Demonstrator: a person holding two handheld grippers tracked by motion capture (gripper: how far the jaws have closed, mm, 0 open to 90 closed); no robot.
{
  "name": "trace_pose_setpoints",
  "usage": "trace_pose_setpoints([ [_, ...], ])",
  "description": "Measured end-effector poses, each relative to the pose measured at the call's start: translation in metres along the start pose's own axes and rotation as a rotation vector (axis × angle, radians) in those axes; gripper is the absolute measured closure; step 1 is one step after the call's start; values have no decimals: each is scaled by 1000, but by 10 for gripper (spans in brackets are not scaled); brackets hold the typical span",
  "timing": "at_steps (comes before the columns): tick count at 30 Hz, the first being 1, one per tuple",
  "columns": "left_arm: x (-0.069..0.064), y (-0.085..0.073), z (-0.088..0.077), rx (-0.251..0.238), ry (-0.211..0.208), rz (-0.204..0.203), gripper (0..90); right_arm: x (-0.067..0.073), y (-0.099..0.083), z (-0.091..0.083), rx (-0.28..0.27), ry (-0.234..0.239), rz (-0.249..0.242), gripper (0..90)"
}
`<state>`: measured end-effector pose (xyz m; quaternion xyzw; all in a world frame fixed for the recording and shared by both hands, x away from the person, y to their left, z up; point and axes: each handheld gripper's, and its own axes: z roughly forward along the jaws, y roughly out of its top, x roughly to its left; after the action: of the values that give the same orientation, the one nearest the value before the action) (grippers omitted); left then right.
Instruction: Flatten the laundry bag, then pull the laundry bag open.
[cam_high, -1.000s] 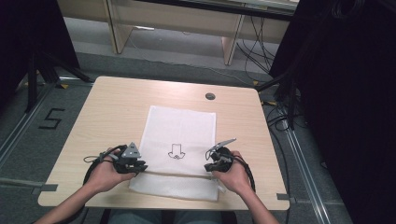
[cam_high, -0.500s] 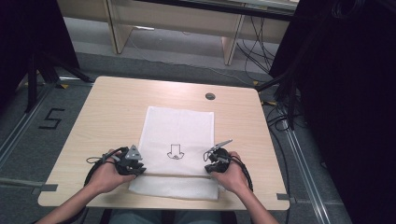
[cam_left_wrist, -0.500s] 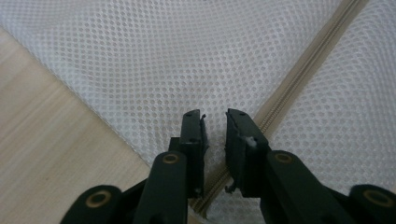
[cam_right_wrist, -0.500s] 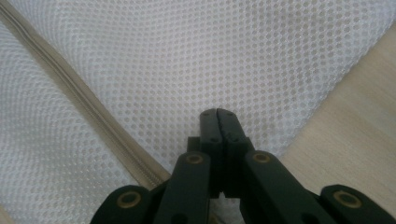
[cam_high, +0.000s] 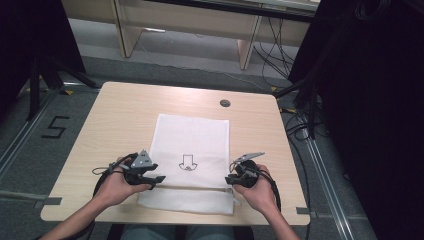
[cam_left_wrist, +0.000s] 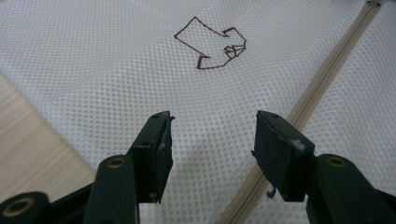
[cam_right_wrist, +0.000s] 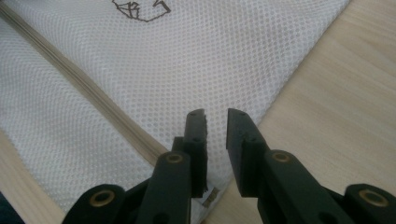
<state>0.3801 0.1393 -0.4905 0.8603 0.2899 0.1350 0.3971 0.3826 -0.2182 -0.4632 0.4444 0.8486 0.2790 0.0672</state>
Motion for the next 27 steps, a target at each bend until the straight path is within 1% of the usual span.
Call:
trace_pose_setpoints([
  [1, -1, 0, 1, 0, -1, -3, 432, -1, -1, 0, -18, 12, 8, 782],
  [2, -1, 1, 1, -5, 3, 1, 413, -1, -2, 0, -24, 30, 19, 780],
  [3, -2, 0, 2, -8, 2, -19, 403, -2, -2, 0, -32, 31, 13, 774],
  [4, -1, 0, 1, -3, 11, -3, 401, 0, -2, -1, -29, 28, 21, 769],
  [5, -2, 0, 0, -8, 12, 7, 405, 1, -2, -1, -22, 31, 35, 767],
  [6, -2, -1, 0, -15, 7, 1, 415, 0, -2, -1, -25, 33, 27, 761],
  [7, -2, -1, -1, -17, 9, 12, 422, -1, -2, 0, -28, 34, 19, 758],
  [8, -2, -2, -2, -23, 6, -5, 429, -1, -1, 0, -25, 35, 19, 758],
  [9, -1, -2, -3, -18, 15, 8, 433, -1, -1, -1, -22, 36, 18, 759],
  [10, -1, -2, -5, -16, 16, 15, 437, 1, -1, -2, -15, 39, 32, 760],
  [11, 0, -2, -5, -22, 12, 9, 444, 0, 0, -1, -20, 39, 15, 762],
  [12, 0, -2, -6, -17, 15, 8, 451, 1, 0, -3, -4, 45, 20, 764],
  [13, -1, -3, -6, -17, 7, -2, 458, 1, 0, -2, -7, 45, 8, 764],
  [14, -2, -3, -6, -16, 14, -6, 467, 0, -1, -2, -14, 43, -5, 764],
  [15, -3, -2, -6, -15, 17, -5, 475, 2, -2, -3, 4, 48, 19, 765],
  [16, -4, -1, -6, -17, 16, -4, 480, 1, -2, -3, 2, 48, 13, 765],
  [17, -3, 0, -7, -18, 18, 8, 484, 1, -3, -4, 6, 49, 12, 766],
  [18, -4, 0, -7, -19, 16, 8, 487, -1, -4, -3, -5, 52, 13, 766],
  [19, -4, 0, -6, -21, 16, 6, 491, -1, -4, -5, 6, 46, 20, 766],
  [20, -4, 0, -6, -21, 14, 11, 495, -2, -5, -5, -4, 44, 16, 766],
  [21, -4, -1, -5, -19, 15, -3, 499, -2, -6, -4, -24, 47, 28, 767],
  [22, -5, -1, -5, -17, 5, -1, 502, -2, -6, -7, 7, 41, 28, 770],
  [23, -5, -1, -5, -17, 6, 1, 504, -1, -6, -8, 6, 41, 36, 770],
  [24, -5, -1, -6, -13, 8, 0, 506, -2, -6, -9, 5, 36, 27, 774],
  [25, -5, -1, -6, -23, 6, 0, 508, -2, -7, -9, -4, 33, 18, 786],
  [26, -5, -1, -8, -26, 14, 3, 512, -2, -7, -10, 3, 32, 14, 804],
  [27, -5, -1, -9, -31, 14, 4, 515, 0, -8, -13, 30, 34, 30, 824],
])
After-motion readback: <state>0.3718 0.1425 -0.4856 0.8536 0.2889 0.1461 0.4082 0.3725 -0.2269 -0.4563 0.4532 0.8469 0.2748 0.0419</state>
